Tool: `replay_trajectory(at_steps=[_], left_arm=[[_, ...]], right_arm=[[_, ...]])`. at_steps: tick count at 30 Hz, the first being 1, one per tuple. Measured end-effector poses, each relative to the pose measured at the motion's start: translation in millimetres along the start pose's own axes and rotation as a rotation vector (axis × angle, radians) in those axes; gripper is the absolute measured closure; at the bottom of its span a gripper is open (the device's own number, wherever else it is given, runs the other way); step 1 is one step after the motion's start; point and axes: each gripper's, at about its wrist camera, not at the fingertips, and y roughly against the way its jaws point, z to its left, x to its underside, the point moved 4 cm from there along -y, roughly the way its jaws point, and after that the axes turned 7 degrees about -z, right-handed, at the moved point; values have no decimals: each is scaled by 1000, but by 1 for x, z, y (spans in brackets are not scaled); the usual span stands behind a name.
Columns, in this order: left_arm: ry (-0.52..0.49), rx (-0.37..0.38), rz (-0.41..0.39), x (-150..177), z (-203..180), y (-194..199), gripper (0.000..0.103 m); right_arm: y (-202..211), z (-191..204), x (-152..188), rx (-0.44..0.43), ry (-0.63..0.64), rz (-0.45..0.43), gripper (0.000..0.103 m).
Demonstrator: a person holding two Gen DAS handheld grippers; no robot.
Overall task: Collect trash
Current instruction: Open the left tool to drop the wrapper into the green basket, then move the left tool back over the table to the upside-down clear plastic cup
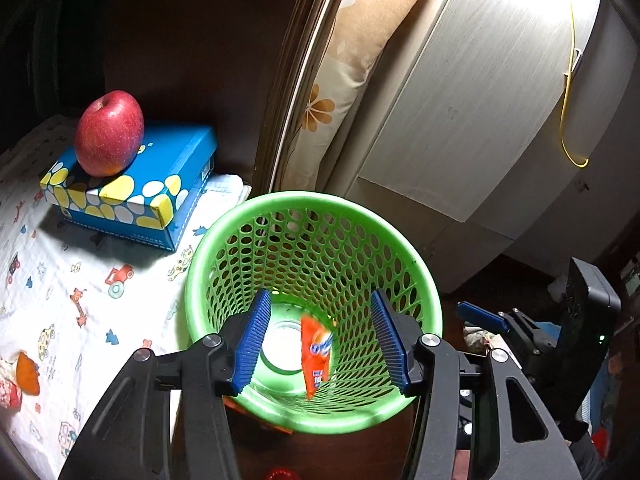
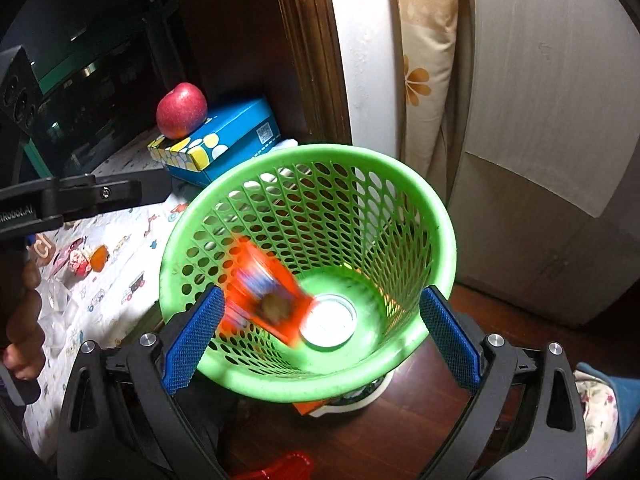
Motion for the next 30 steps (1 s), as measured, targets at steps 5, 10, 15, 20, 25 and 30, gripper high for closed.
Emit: replay_trajectory(at_steps=[5,10,15,20,25,30], left_arm=[[14,-34,-23,7,13,20,53],[24,-132,-64,20,35,58,51],[86,-242,-104,37,74,99,49],[179,-355,-125,63,122,142,46],[266,-460,-133,99,171,184,45],[305,-563,-129,137,198,215,41]], right_arm=[[8,11,0,-23,6,-11,6],[13,35,-2,-69,18,-29,6],[12,69,-5,-127,49,-29,6],[7,108,-7,-186,92,-24,6],[4,147,-7,-241,134,-15,6],[-2,183,-6,-294,175,-6,6]])
